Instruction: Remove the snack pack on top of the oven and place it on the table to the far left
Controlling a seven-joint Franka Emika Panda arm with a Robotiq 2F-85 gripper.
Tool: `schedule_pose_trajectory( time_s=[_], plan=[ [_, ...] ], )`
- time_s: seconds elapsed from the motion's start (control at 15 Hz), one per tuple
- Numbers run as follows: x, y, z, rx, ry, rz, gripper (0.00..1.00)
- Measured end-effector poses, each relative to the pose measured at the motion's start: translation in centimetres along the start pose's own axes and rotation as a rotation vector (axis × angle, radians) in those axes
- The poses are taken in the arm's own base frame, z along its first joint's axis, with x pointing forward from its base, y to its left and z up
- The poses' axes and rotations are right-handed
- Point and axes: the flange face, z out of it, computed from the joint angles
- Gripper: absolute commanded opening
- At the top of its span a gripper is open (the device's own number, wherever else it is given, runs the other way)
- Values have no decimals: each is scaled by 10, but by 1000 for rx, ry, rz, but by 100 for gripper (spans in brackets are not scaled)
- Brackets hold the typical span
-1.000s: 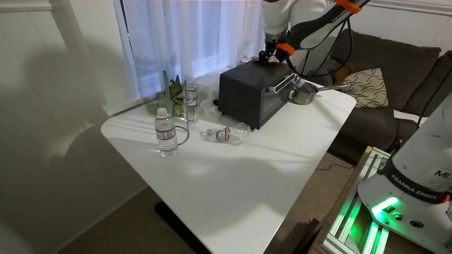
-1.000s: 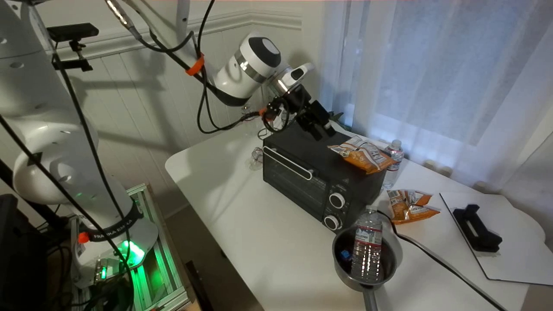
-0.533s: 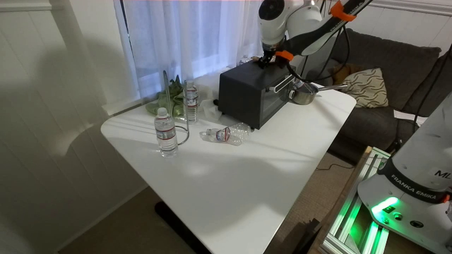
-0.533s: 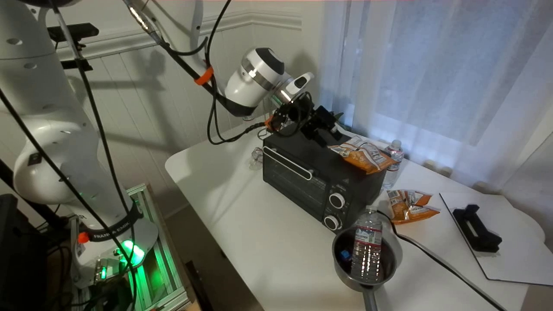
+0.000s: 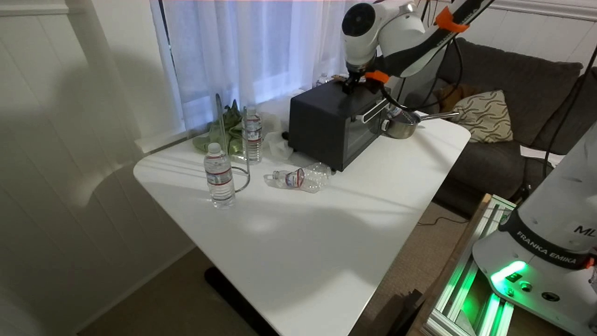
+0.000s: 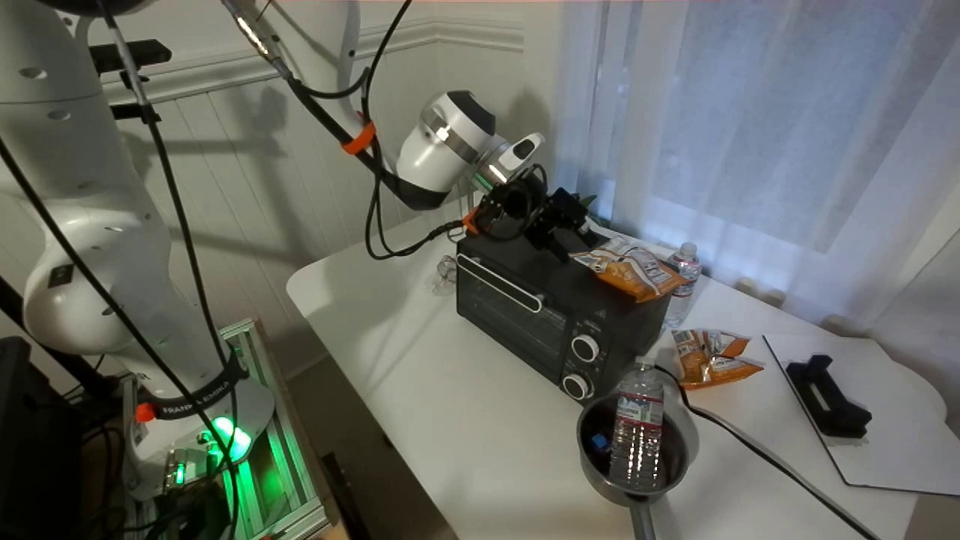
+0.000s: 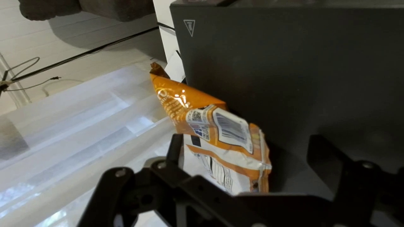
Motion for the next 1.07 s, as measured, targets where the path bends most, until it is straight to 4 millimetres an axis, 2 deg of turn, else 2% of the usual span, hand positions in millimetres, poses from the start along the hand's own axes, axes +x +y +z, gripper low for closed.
schedule_pose_trajectory(
  time_s=[0.2,0.27,0.4,0.6,1.07],
  plan=[
    [-1,4,4,-10,0,-10,97],
    [-2,5,6,-14,-1,-13,73],
    [-4,8,10,-22,-2,-20,71],
    [-6,9,14,-32,-1,-32,48],
    [-4,2,19,-16,57,-84,2]
  ],
)
